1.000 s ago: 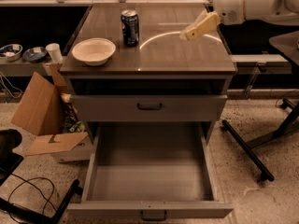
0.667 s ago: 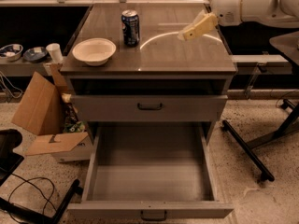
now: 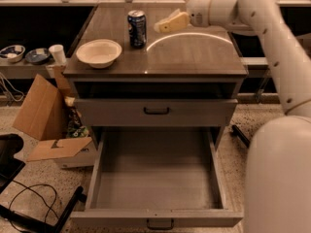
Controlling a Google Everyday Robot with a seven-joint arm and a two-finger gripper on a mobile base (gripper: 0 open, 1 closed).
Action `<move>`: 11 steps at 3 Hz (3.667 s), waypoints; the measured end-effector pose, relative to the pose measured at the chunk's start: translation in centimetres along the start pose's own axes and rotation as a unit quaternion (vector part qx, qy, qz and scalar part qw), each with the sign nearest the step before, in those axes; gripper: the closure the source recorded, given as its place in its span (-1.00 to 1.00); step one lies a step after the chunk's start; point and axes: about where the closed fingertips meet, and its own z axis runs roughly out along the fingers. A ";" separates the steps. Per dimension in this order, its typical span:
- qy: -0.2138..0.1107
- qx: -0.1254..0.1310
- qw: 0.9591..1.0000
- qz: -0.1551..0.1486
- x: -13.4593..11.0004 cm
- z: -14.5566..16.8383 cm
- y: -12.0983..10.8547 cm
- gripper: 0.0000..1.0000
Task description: Place pepsi can into middle drawer
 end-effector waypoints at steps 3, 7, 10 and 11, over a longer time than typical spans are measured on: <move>-0.016 0.010 0.994 0.104 5.1 11.4 0.0 -0.68; -0.019 0.015 0.994 0.106 5.3 11.9 -0.1 1.00; -0.019 0.015 0.994 0.106 5.3 11.9 -0.1 0.16; -0.019 0.015 0.994 0.106 5.3 11.9 -0.1 -0.28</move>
Offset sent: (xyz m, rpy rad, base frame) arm 0.0734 0.1096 -0.0672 0.1713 0.2218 -0.0202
